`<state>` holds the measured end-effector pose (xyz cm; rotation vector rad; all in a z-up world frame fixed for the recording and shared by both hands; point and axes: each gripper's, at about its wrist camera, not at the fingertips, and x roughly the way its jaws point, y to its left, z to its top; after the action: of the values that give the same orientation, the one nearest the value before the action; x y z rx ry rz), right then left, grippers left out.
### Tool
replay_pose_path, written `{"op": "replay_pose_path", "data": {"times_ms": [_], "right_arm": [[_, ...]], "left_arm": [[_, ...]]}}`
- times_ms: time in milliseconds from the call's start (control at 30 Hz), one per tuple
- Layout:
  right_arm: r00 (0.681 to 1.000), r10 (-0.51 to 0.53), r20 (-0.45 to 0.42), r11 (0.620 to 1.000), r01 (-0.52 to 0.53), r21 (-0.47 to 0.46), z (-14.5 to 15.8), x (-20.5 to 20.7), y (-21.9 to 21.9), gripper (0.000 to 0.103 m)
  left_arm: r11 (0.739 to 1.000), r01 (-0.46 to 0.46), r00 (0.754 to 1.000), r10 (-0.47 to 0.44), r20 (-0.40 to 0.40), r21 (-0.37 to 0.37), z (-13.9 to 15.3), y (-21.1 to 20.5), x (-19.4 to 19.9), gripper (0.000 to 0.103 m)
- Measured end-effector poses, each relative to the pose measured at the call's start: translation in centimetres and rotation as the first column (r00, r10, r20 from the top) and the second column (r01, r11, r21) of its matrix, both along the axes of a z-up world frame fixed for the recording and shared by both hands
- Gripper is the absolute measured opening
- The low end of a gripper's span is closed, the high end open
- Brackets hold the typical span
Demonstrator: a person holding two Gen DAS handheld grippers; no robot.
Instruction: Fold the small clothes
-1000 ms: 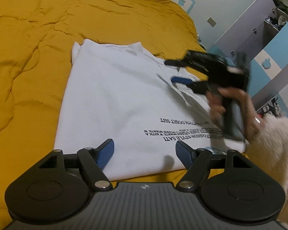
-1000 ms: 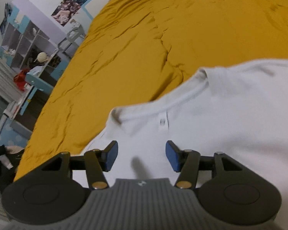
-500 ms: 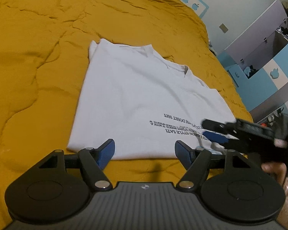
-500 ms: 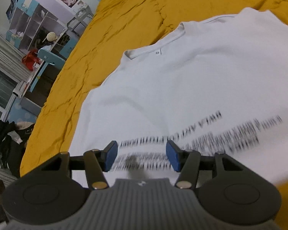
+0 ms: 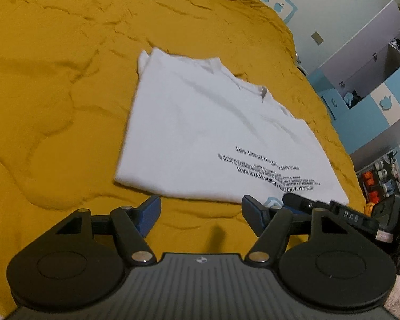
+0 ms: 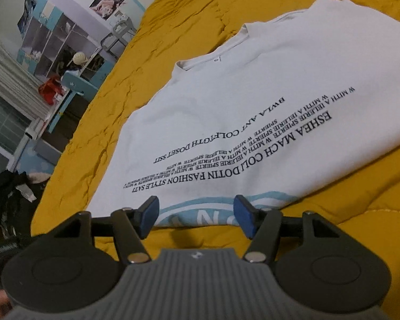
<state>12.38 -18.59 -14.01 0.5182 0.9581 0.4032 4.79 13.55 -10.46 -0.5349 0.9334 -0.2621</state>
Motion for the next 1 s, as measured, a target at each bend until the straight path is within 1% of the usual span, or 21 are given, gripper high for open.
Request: {"op": "replay_pose_path", "data": {"times_ms": [67,133,200,233,267,300,367,433,467,500,533,567,600,667,733,767,833,967,1000], "right_arm": [[0.997,0.055,0.052,0.997,-0.053,-0.054,1.5,-0.3,1.0,0.062],[0.983,0.132,0.131,0.988,-0.12,-0.1,3.1,-1.2,2.6,0.062],[0.952,0.221,0.211,0.964,-0.18,-0.198,4.4,-2.3,5.1,0.061],[0.931,0.274,0.243,0.942,-0.208,-0.265,4.8,-2.9,6.7,0.061],[0.907,0.33,0.262,0.912,-0.235,-0.336,5.1,-3.4,8.5,0.061],[0.878,0.394,0.271,0.872,-0.264,-0.412,5.2,-4.0,10.3,0.054],[0.813,0.51,0.281,0.793,-0.319,-0.519,5.1,-5.0,13.7,0.041],[0.745,0.601,0.29,0.716,-0.341,-0.609,4.7,-6.2,16.8,0.041],[0.72,0.629,0.294,0.686,-0.336,-0.646,4.5,-6.7,18.2,0.041],[0.699,0.654,0.291,0.658,-0.335,-0.674,4.2,-7.0,19.3,0.041],[0.678,0.68,0.28,0.628,-0.34,-0.7,3.9,-7.3,20.5,0.041],[0.664,0.697,0.27,0.604,-0.342,-0.72,3.6,-7.5,21.5,0.041],[0.656,0.709,0.259,0.583,-0.339,-0.738,3.2,-7.6,22.4,0.041],[0.64,0.727,0.248,0.54,-0.31,-0.783,2.5,-7.7,23.8,0.042],[0.621,0.747,0.238,0.492,-0.275,-0.826,1.8,-7.8,25.2,0.045],[0.611,0.756,0.235,0.475,-0.266,-0.839,1.5,-7.7,25.8,0.045],[0.602,0.762,0.237,0.471,-0.263,-0.842,1.2,-7.5,26.7,0.045],[0.614,0.752,0.241,0.484,-0.265,-0.834,0.8,-6.3,28.0,0.046],[0.612,0.751,0.246,0.481,-0.253,-0.839,0.7,-6.2,28.3,0.049]], "left_arm": [[1.0,-0.01,1.0,0.01,0.028,0.021,0.9,1.1,0.1,0.081],[0.997,-0.02,0.999,0.017,0.046,0.078,1.8,2.1,0.4,0.081],[0.989,-0.032,0.998,0.025,0.05,0.142,2.4,2.9,1.2,0.081],[0.987,-0.033,0.998,0.024,0.055,0.157,2.7,3.2,1.8,0.081],[0.987,-0.03,0.998,0.02,0.065,0.161,2.9,3.6,2.3,0.081],[0.987,-0.025,0.997,0.014,0.074,0.157,2.9,4.0,2.9,0.081],[0.989,-0.006,0.998,-0.004,0.07,0.148,2.9,4.7,4.3,0.082],[0.987,0.015,0.999,-0.023,0.047,0.159,2.6,5.2,6.0,0.082],[0.985,0.023,0.999,-0.03,0.036,0.17,2.5,5.4,6.9,0.082],[0.986,0.035,0.999,-0.04,0.024,0.163,2.3,5.7,8.0,0.082],[0.989,0.04,0.999,-0.043,0.017,0.145,1.9,6.1,8.7,0.082],[0.993,0.042,0.999,-0.043,0.008,0.109,1.4,6.6,9.7,0.082],[0.996,0.041,0.999,-0.042,0.001,0.08,0.9,7.0,10.4,0.082],[0.998,0.05,0.999,-0.049,-0.022,0.047,-0.2,7.4,11.9,0.082],[0.997,0.05,0.998,-0.047,-0.049,0.052,-1.1,7.6,13.4,0.082],[0.997,0.039,0.998,-0.035,-0.059,0.061,-1.5,7.6,14.1,0.082],[0.998,0.018,0.997,-0.014,-0.073,0.059,-2.3,7.8,15.6,0.082],[1.0,0.023,0.996,-0.024,-0.089,-0.013,-4.0,7.8,18.8,0.082],[0.999,0.02,0.995,-0.022,-0.093,-0.028,-4.6,7.7,19.6,0.082]]}}
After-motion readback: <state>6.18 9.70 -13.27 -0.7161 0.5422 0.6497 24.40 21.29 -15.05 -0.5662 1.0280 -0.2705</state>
